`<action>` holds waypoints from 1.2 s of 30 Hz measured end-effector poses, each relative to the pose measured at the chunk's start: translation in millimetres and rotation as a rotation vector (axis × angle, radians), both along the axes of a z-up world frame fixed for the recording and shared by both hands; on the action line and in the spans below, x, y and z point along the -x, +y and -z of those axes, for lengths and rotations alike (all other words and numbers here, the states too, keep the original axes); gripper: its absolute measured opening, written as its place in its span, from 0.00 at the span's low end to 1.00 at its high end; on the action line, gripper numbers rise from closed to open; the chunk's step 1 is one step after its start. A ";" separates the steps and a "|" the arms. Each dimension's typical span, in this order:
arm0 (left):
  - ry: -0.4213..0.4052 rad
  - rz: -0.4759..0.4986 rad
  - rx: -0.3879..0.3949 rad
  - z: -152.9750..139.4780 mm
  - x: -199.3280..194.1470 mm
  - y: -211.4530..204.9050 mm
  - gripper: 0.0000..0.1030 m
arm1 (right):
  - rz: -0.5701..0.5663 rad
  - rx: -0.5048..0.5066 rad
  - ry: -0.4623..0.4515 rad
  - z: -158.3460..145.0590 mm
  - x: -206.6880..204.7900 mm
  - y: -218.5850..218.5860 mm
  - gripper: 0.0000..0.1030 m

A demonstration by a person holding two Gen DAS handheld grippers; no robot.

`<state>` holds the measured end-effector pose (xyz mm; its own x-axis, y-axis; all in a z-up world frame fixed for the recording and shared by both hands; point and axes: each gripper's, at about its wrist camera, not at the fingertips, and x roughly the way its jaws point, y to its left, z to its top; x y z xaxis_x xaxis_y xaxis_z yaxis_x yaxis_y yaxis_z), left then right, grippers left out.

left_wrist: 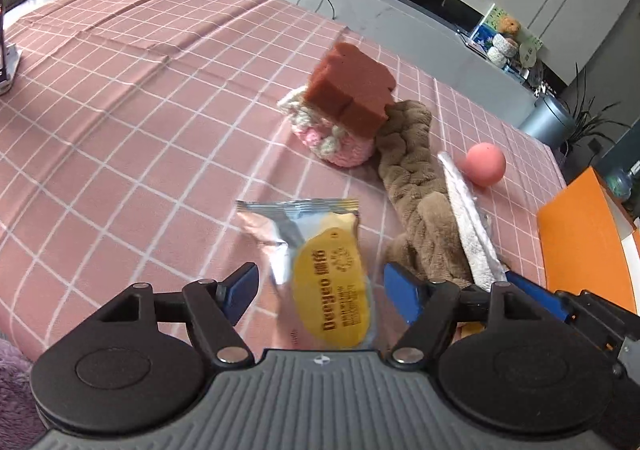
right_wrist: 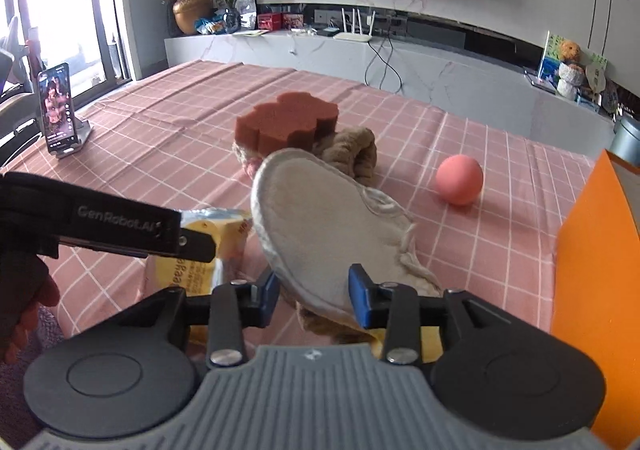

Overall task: Organize soft objects
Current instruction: 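Grasp the white pad with the right tool while the left tool grasps the yellow wipes pack, then lift the pad and wipes pack and carry both over the orange box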

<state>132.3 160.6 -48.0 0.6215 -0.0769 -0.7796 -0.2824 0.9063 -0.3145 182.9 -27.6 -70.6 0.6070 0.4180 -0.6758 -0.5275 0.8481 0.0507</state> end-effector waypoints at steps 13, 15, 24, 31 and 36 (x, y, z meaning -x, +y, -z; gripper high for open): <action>0.057 0.076 -0.227 29.7 -25.6 -47.1 0.72 | 0.005 -0.036 0.010 9.9 -3.2 -7.1 0.28; 0.048 0.090 -0.258 30.7 -25.0 -49.0 0.68 | 0.006 -0.043 0.004 8.7 -2.8 -8.6 0.19; -0.004 0.093 -0.222 23.1 -16.4 -38.3 0.56 | 0.011 -0.062 -0.042 -10.0 0.1 -12.4 0.05; -0.082 0.081 -0.206 -8.2 -5.0 -31.3 0.56 | 0.004 -0.036 -0.104 -22.6 1.5 -15.4 0.03; -0.144 0.088 -0.189 -31.7 -0.9 -32.0 0.56 | -0.006 -0.017 -0.164 -38.7 3.7 -18.8 0.03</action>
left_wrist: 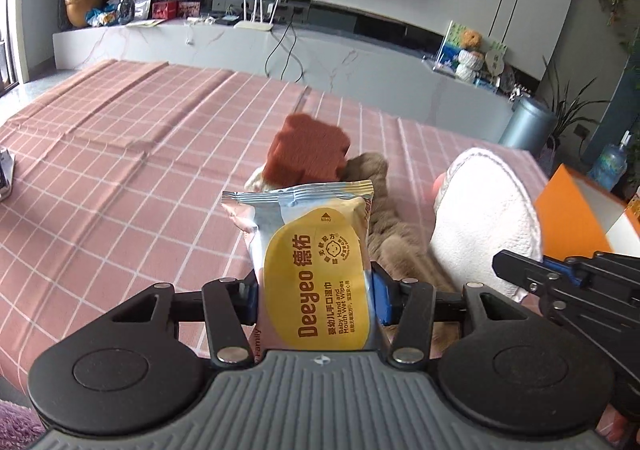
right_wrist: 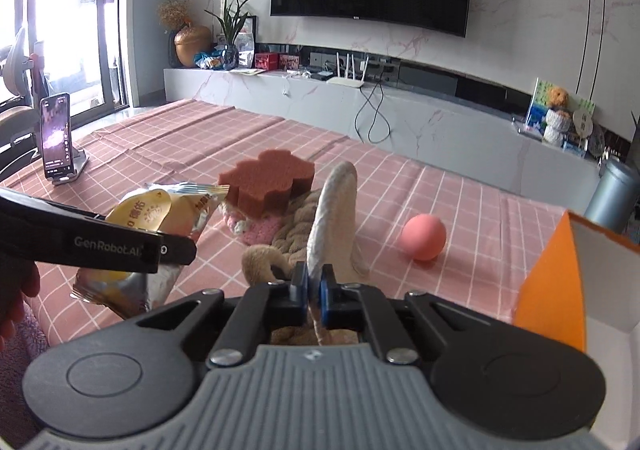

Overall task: Organize soft objects
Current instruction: 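Lift the pad and wipes pack and carry both over the orange box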

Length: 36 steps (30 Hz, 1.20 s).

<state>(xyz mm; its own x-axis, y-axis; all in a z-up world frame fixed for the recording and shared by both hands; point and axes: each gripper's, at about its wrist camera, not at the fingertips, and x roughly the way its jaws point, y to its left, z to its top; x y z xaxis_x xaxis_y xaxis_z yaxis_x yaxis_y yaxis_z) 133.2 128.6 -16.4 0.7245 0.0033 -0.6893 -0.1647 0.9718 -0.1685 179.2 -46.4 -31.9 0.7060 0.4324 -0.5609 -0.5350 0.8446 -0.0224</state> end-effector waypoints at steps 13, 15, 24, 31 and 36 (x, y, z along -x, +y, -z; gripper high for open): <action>-0.125 0.075 0.003 -50.1 5.0 -22.7 0.56 | -0.035 0.003 -0.145 -61.3 14.8 -21.5 0.02; -0.142 0.093 0.000 -57.8 5.4 -28.3 0.56 | -0.034 0.007 -0.160 -70.3 19.0 -28.9 0.02; -0.206 0.235 0.017 -86.0 -1.1 -74.8 0.56 | 0.013 0.074 -0.227 -98.8 39.3 -76.9 0.02; -0.226 0.376 0.039 -94.7 -13.3 -128.2 0.56 | 0.100 0.140 -0.205 -103.9 45.5 -138.1 0.02; -0.199 0.477 0.075 -90.0 -31.7 -168.5 0.56 | 0.162 0.201 -0.189 -99.4 43.4 -177.5 0.02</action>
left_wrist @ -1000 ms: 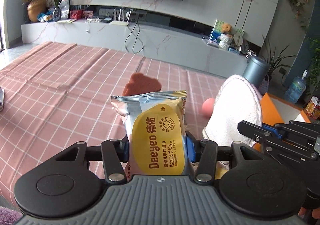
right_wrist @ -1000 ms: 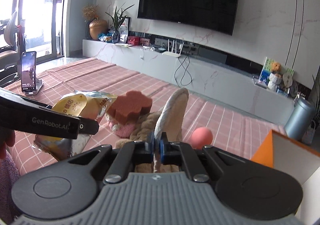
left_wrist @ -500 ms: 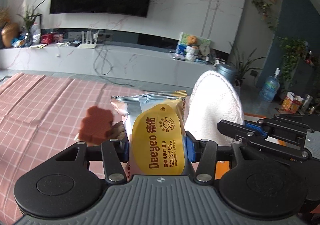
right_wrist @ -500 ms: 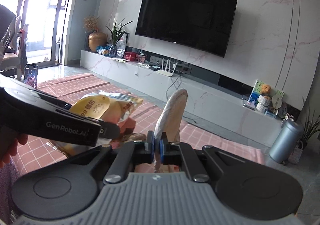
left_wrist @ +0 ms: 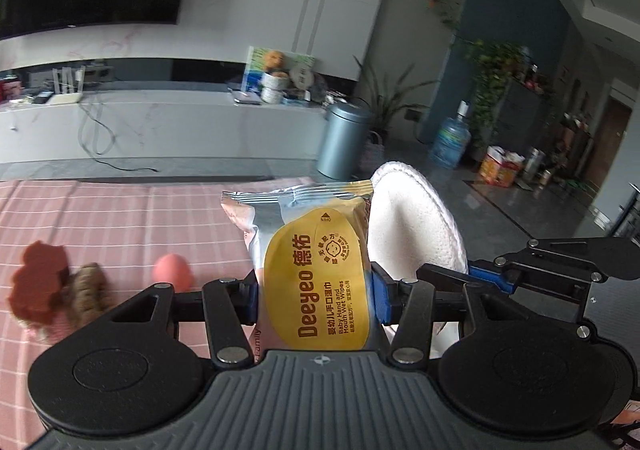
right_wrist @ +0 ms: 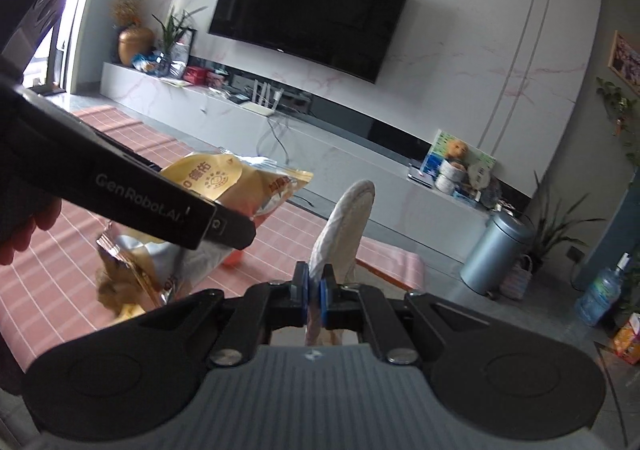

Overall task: Organize soft objects
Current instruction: 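Lift the pad and wipes pack and carry both over the orange box, then open both tools to drop the pad and wipes pack into the box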

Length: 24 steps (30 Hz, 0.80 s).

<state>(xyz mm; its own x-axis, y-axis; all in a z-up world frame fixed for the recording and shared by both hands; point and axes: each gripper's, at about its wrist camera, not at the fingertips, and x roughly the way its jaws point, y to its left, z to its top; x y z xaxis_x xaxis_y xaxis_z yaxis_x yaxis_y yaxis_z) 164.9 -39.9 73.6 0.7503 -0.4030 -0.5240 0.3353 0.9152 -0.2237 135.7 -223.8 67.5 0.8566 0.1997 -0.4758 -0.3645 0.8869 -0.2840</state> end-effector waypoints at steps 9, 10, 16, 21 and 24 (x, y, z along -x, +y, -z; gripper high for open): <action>0.048 0.133 -0.052 18.0 -29.6 -63.5 0.56 | 0.019 0.054 0.075 27.2 -28.0 -32.8 0.02; 0.055 0.137 -0.058 20.6 -34.3 -66.9 0.56 | 0.021 0.071 0.081 31.6 -34.0 -30.8 0.02; 0.100 0.145 -0.120 39.8 -59.1 -87.5 0.56 | 0.017 0.106 0.137 51.9 -65.7 -40.7 0.02; 0.138 0.169 -0.181 57.5 -74.1 -97.1 0.56 | 0.011 0.109 0.195 70.4 -89.3 -46.3 0.02; 0.156 0.182 -0.222 65.4 -81.8 -106.8 0.56 | 0.016 0.091 0.236 80.9 -103.2 -48.2 0.02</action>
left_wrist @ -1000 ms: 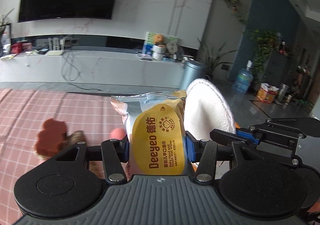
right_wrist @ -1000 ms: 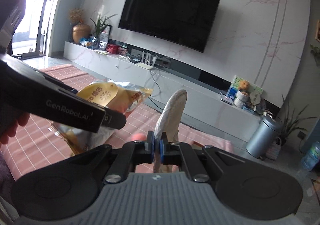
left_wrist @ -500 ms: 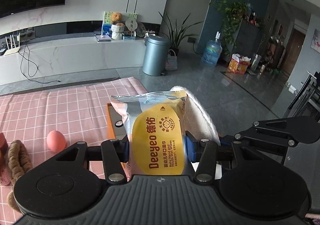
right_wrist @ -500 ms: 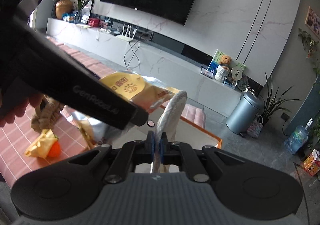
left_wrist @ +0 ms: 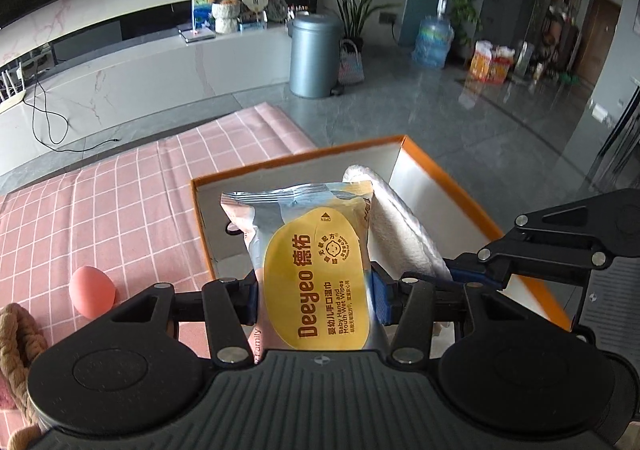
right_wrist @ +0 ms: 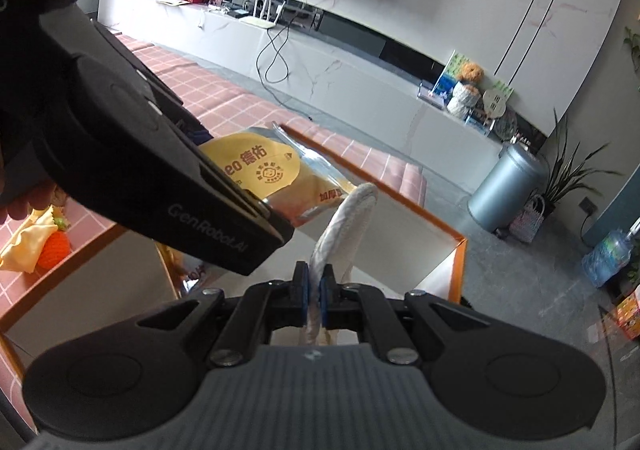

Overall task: Organize soft objects
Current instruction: 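Open both tools to drop the pad and wipes pack into the box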

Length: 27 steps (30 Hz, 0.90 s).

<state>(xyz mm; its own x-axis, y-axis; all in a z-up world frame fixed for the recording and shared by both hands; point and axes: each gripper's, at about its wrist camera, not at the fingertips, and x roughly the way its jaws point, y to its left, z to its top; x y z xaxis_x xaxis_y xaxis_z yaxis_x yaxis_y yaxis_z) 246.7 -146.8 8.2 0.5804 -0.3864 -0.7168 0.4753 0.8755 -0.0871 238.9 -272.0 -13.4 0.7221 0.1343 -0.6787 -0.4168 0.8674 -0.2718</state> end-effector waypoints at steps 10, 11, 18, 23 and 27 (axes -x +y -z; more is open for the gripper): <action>-0.011 0.062 -0.149 6.5 -5.2 -23.9 0.56 | 0.049 -0.074 0.120 24.9 -15.1 -8.7 0.05; -0.012 0.071 -0.150 6.9 -4.9 -25.4 0.56 | 0.055 -0.077 0.123 25.1 -15.5 -9.7 0.05; 0.039 0.086 -0.110 16.3 -10.6 -24.5 0.56 | 0.086 -0.119 0.132 23.1 -12.1 -20.7 0.05; 0.035 0.095 -0.179 18.7 -9.7 -36.8 0.57 | 0.093 -0.127 0.146 25.9 -11.0 -22.6 0.07; 0.074 0.076 -0.181 22.5 -15.6 -38.5 0.61 | 0.090 -0.152 0.158 23.7 -10.9 -24.4 0.09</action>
<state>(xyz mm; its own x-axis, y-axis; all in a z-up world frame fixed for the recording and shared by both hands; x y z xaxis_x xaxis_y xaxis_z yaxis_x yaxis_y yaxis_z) 262.3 -185.2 -14.3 0.4978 -0.2881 -0.8180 0.5386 0.8420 0.0312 249.9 -296.4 -37.1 0.6224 0.1836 -0.7609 -0.3627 0.9291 -0.0725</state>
